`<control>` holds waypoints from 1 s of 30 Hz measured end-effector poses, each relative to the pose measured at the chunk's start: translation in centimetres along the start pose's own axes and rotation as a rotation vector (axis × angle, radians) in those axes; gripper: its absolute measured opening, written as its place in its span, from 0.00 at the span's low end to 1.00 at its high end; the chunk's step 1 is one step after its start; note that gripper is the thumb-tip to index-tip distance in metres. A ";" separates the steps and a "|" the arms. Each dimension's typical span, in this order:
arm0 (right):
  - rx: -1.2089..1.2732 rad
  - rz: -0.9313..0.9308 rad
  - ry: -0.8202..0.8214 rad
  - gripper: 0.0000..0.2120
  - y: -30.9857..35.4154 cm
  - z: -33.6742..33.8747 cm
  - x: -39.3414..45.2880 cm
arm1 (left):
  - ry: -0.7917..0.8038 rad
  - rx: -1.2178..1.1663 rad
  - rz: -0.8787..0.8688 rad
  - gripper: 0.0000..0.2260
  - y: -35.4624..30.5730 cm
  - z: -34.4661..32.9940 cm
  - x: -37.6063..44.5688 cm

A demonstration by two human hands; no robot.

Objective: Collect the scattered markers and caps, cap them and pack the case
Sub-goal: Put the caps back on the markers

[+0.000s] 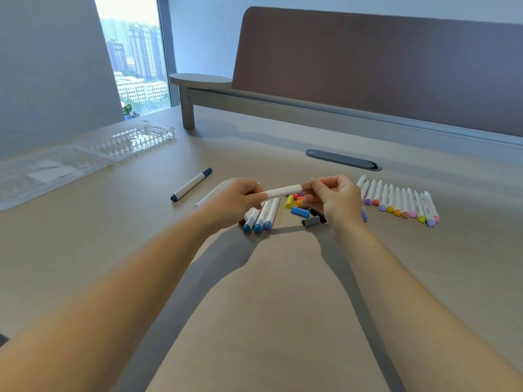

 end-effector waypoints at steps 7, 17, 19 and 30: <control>-0.026 0.079 -0.076 0.01 1.6 -2.6 1.1 | -0.136 0.029 -0.028 0.09 0.7 2.1 0.4; -0.256 0.149 0.081 0.14 0.9 -7.3 2.6 | -0.407 0.173 0.018 0.08 5.1 7.6 1.8; -0.337 0.156 0.054 0.14 0.5 -7.0 3.3 | -0.452 0.282 0.075 0.09 6.5 8.1 2.1; -0.496 0.143 0.047 0.12 -1.4 -6.5 4.7 | -0.465 0.654 0.190 0.10 9.0 8.2 3.9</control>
Point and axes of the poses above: each hand's wrist, its own x-axis towards the middle knuckle, its own z-axis out of the back of the hand, y = z × x, the point moved 9 cm from there along x, towards the middle knuckle
